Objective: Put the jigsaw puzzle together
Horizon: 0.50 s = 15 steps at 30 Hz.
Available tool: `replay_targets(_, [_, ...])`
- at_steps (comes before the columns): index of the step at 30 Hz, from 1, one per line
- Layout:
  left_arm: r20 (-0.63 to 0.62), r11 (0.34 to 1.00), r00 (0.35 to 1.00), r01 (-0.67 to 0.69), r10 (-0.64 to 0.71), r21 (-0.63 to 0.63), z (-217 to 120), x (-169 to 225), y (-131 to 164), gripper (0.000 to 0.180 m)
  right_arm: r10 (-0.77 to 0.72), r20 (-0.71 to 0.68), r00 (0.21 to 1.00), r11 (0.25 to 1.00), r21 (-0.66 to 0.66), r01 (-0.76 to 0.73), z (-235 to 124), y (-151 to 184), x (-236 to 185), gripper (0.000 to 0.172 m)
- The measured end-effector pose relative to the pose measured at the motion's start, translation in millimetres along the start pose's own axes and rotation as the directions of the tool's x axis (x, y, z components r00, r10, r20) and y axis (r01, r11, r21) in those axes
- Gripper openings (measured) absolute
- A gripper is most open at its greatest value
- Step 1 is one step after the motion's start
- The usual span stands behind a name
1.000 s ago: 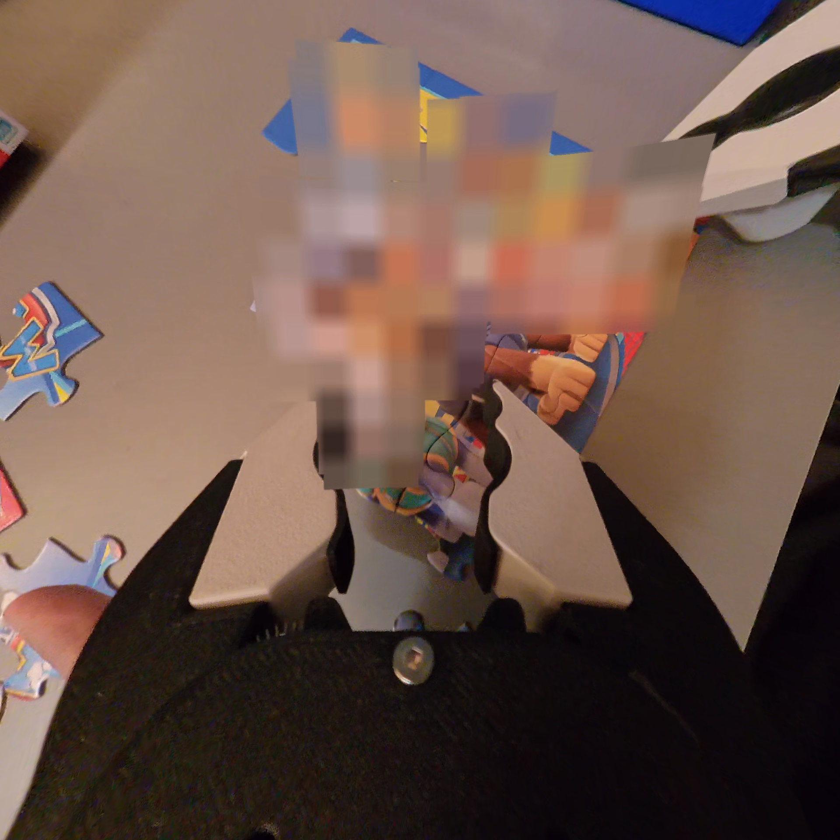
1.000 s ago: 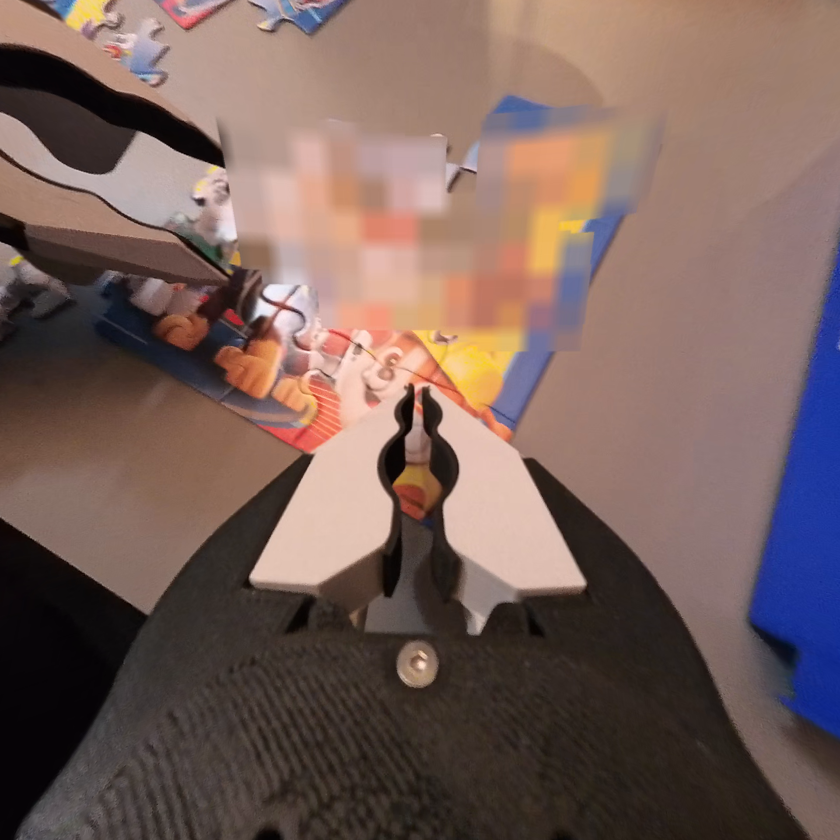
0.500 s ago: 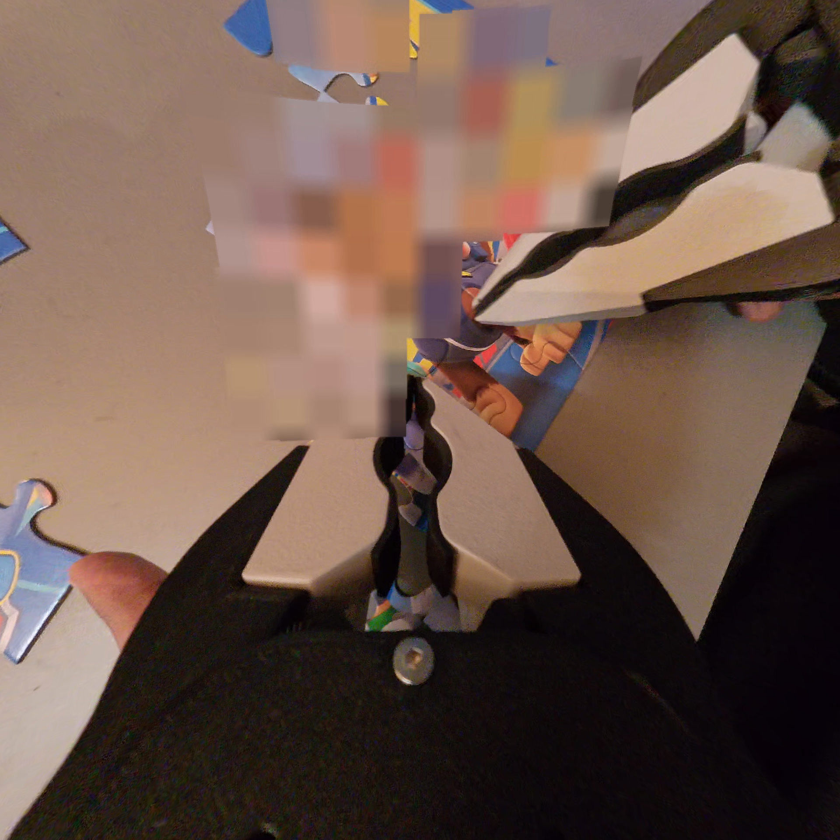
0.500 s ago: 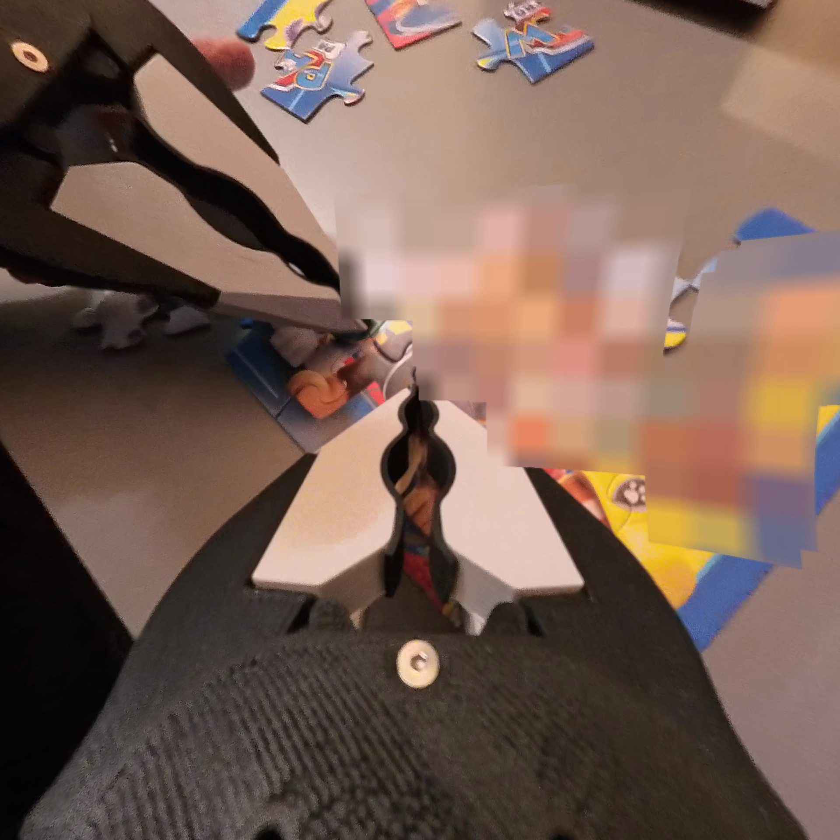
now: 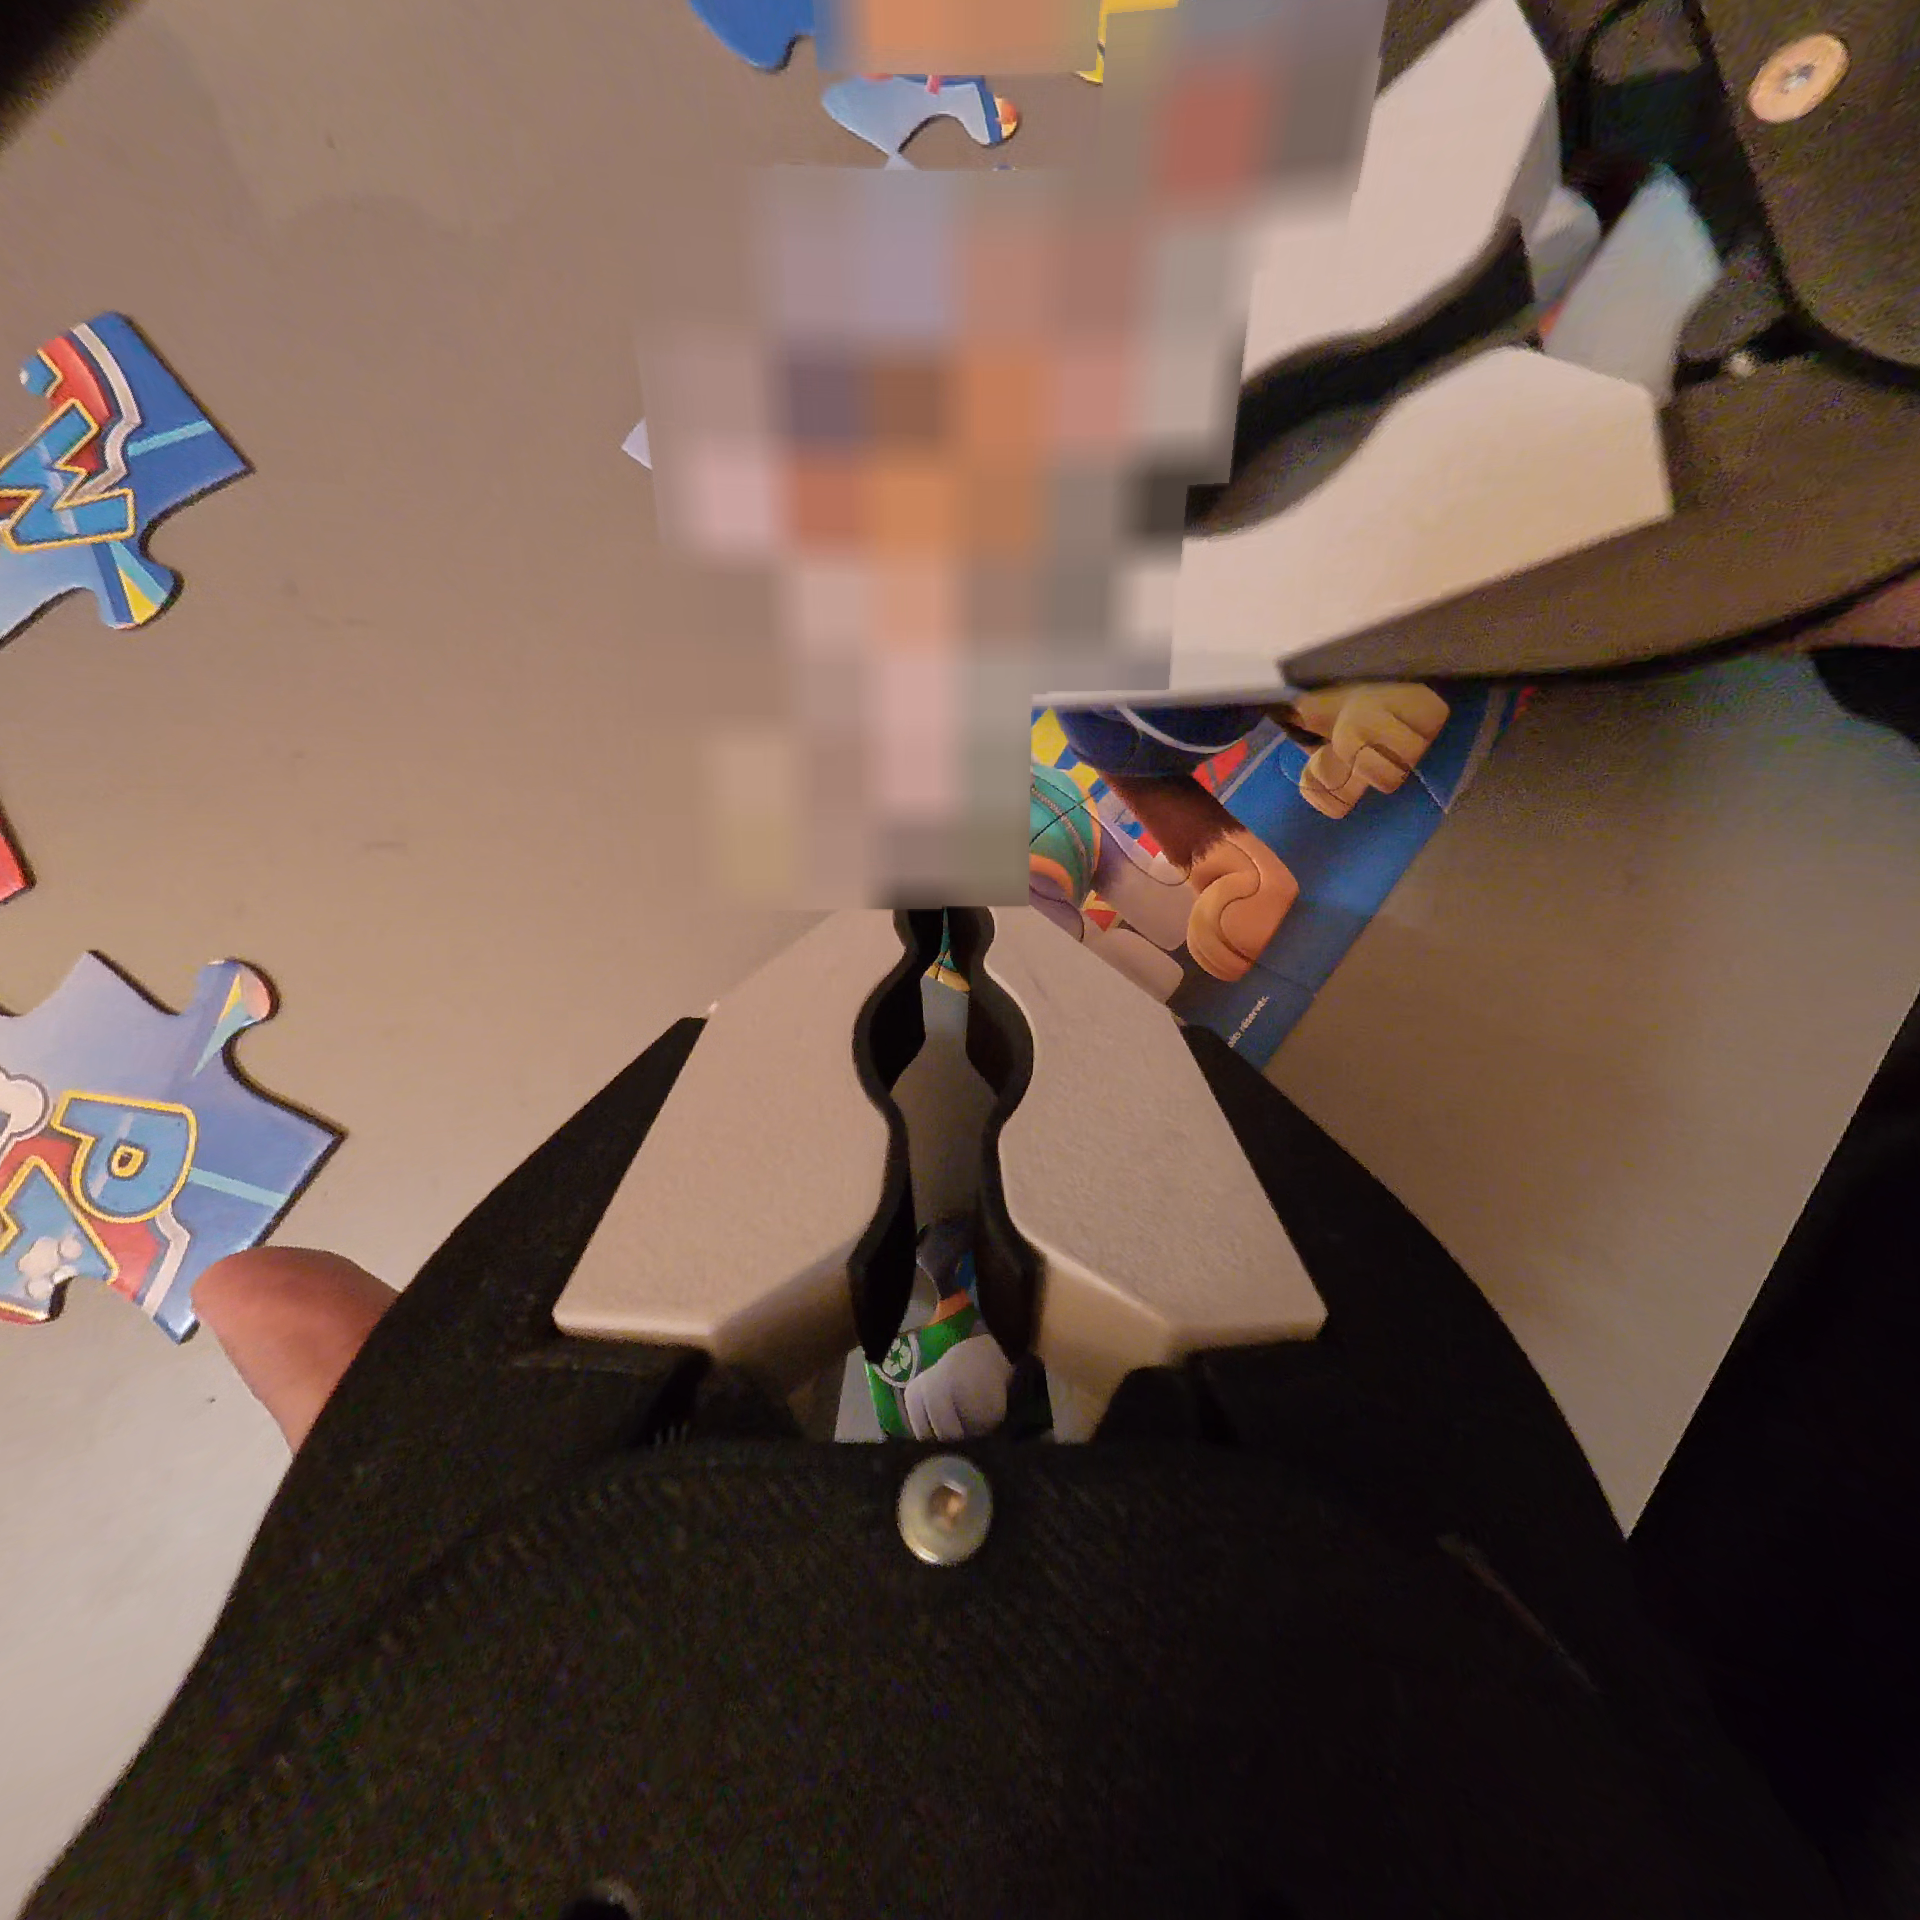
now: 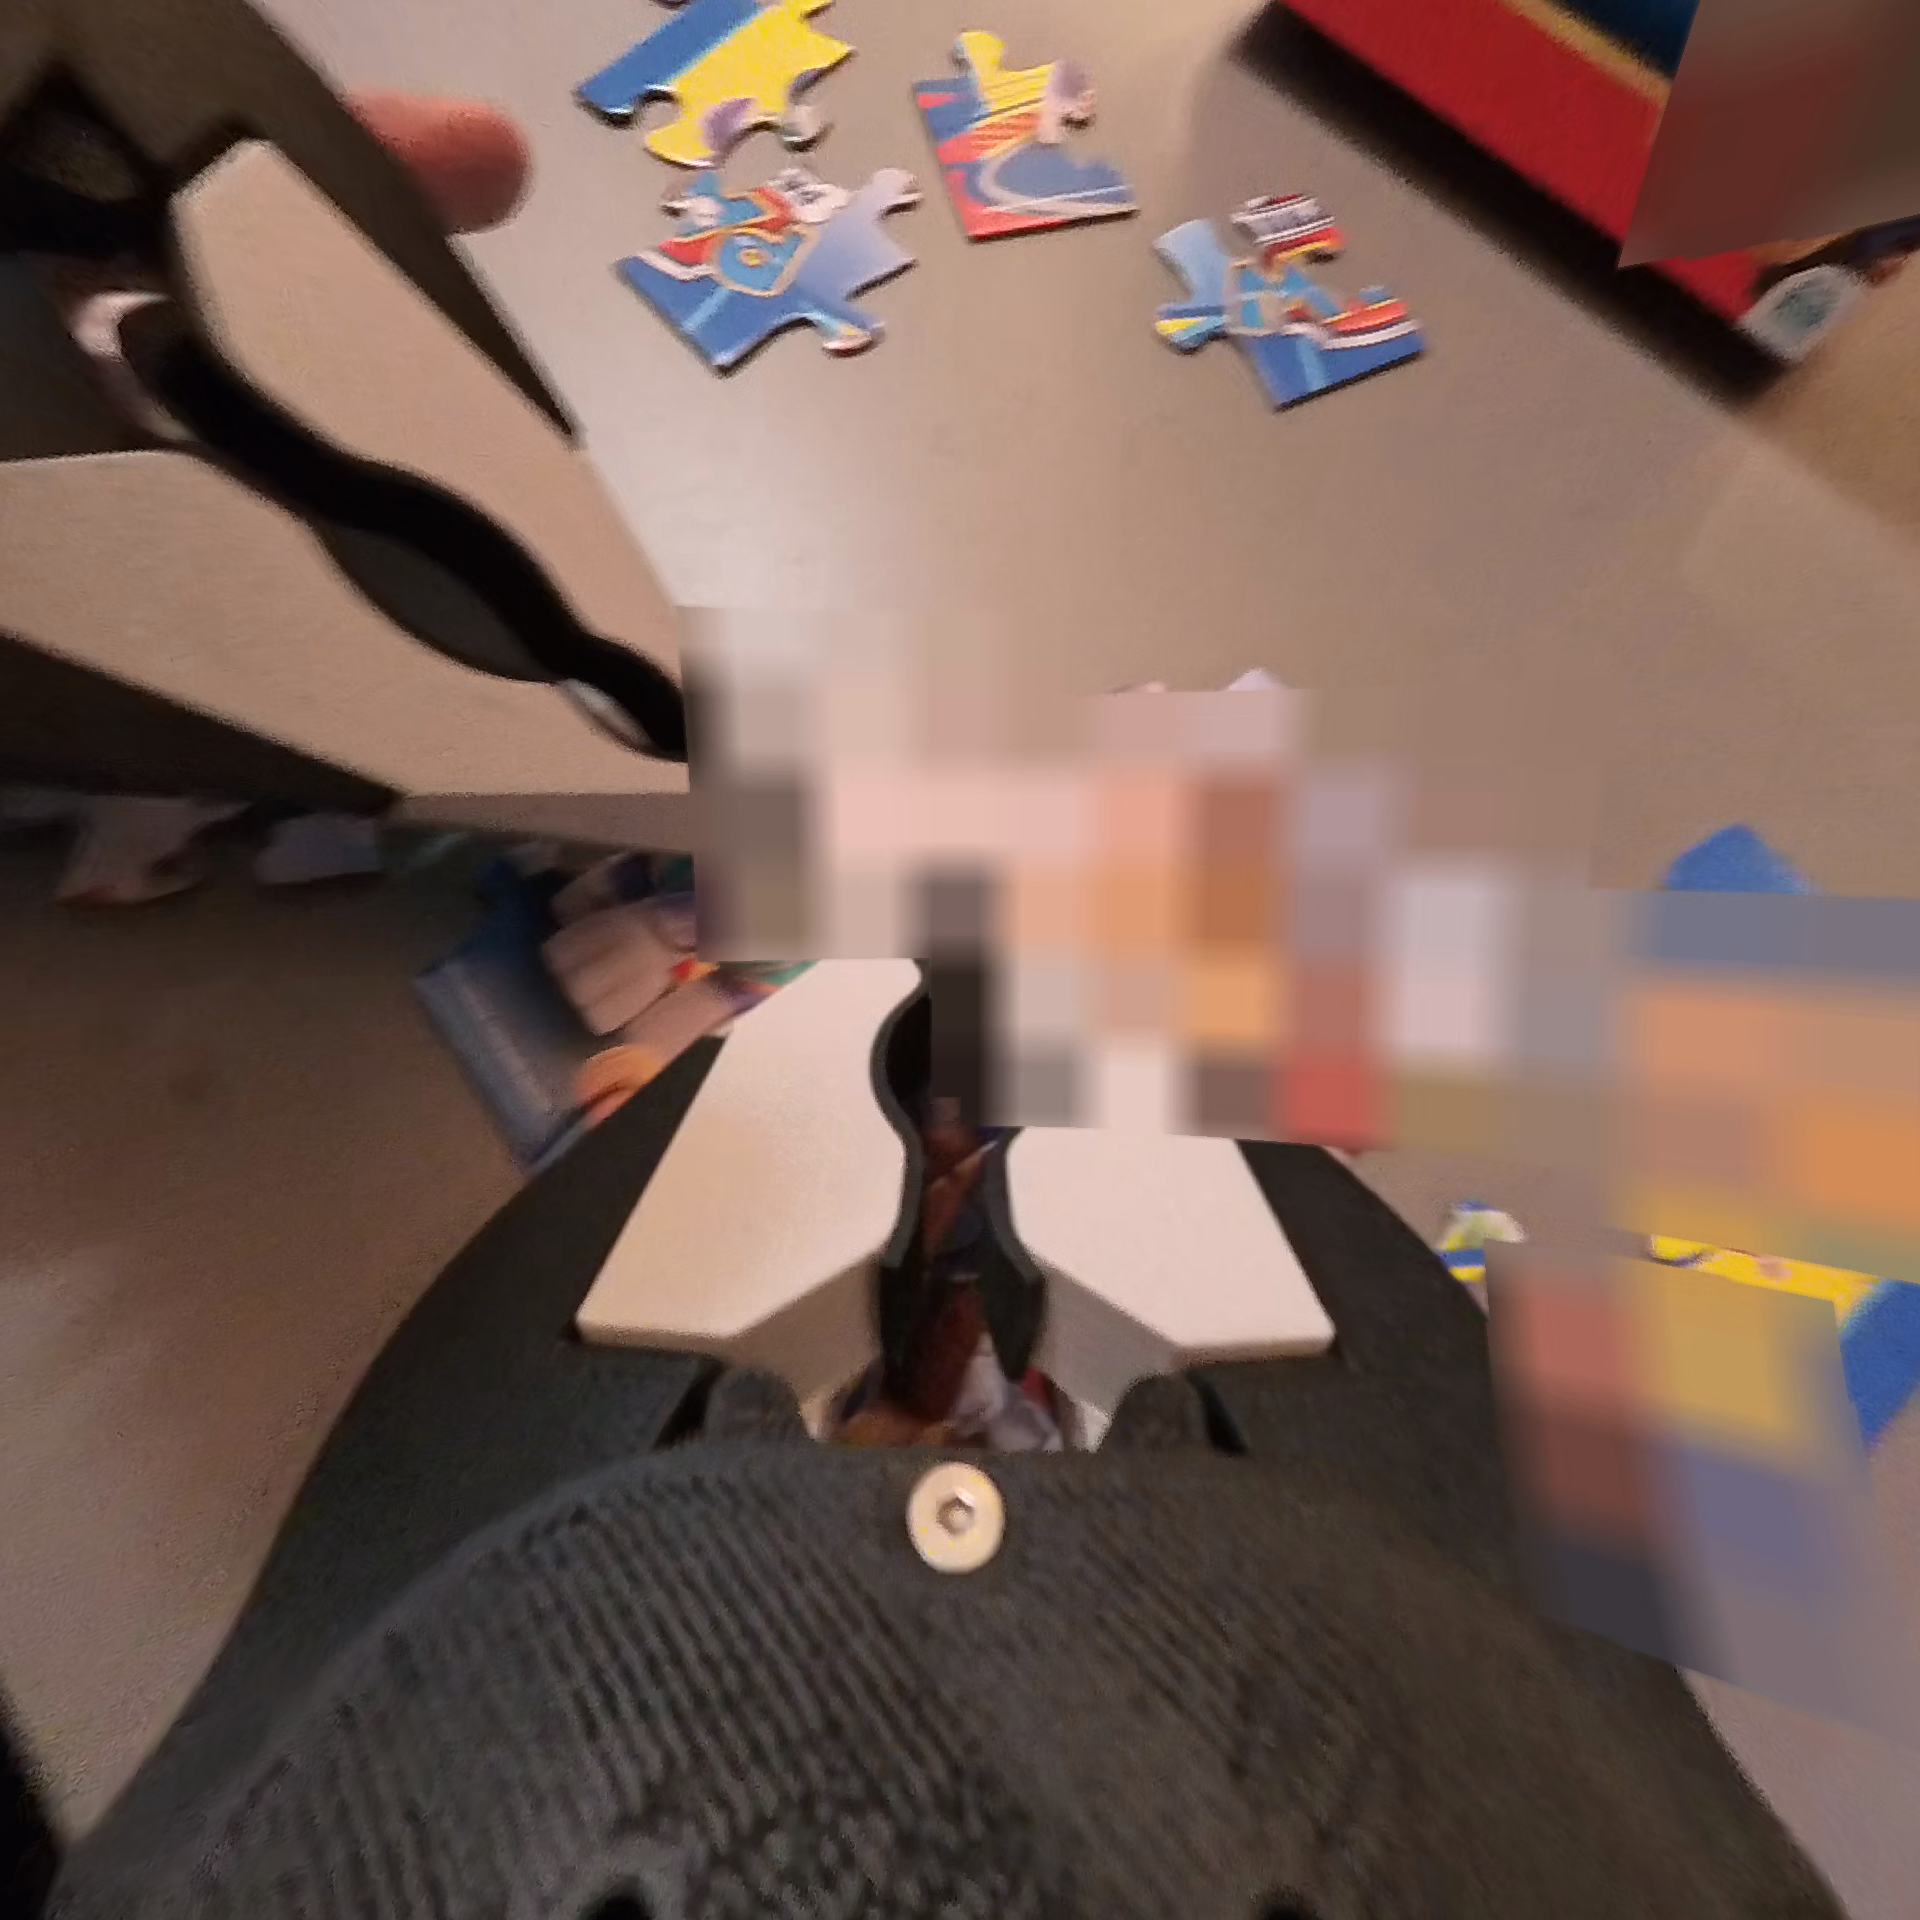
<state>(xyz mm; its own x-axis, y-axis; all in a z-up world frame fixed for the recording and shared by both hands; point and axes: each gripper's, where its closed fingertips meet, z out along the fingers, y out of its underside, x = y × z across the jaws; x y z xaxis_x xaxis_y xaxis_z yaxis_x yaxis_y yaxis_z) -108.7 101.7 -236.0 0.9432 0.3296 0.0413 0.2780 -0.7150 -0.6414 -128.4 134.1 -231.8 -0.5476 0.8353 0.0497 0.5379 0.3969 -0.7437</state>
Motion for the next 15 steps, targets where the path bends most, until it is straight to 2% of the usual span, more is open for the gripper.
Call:
replay_targets(2, [-0.004, 1.000, 1.000, 0.010, -0.010, 0.008, 0, 0, 0, 0.000, -0.012, -0.029, 1.000, 1.000, -0.007, 0.012, 2, -1, 6, 0.000])
replay_targets(5, [-0.017, 0.999, 0.999, 0.034, -0.033, 0.030, 0, 0, 0, 0.000, -0.011, 0.143, 0.990, 1.000, 0.001, 0.011, 3, -4, -23, 0.000])
replay_targets(6, [-0.022, 0.999, 0.999, 0.039, -0.039, 0.034, 0, 0, 0, 0.000, 0.000, 0.157, 0.988, 1.000, 0.002, 0.000, 4, -5, -25, 0.000])
replay_targets(10, [-0.032, 0.998, 0.998, 0.050, -0.049, 0.043, 0, 0, 1, 0.000, 0.013, -0.009, 1.000, 1.000, 0.000, -0.013, 11, -10, 6, 0.000])
replay_targets(13, [-0.034, 0.997, 0.998, 0.059, -0.057, 0.050, 0, 0, 1, 0.000, 0.021, 0.113, 0.993, 1.000, 0.002, -0.021, 16, -15, -15, 0.000])
replay_targets(15, [-0.038, 0.997, 0.998, 0.060, -0.058, 0.049, 0, 0, 1, 0.000, 0.010, 0.051, 0.999, 1.000, 0.001, -0.010, 19, -17, -7, 0.000])
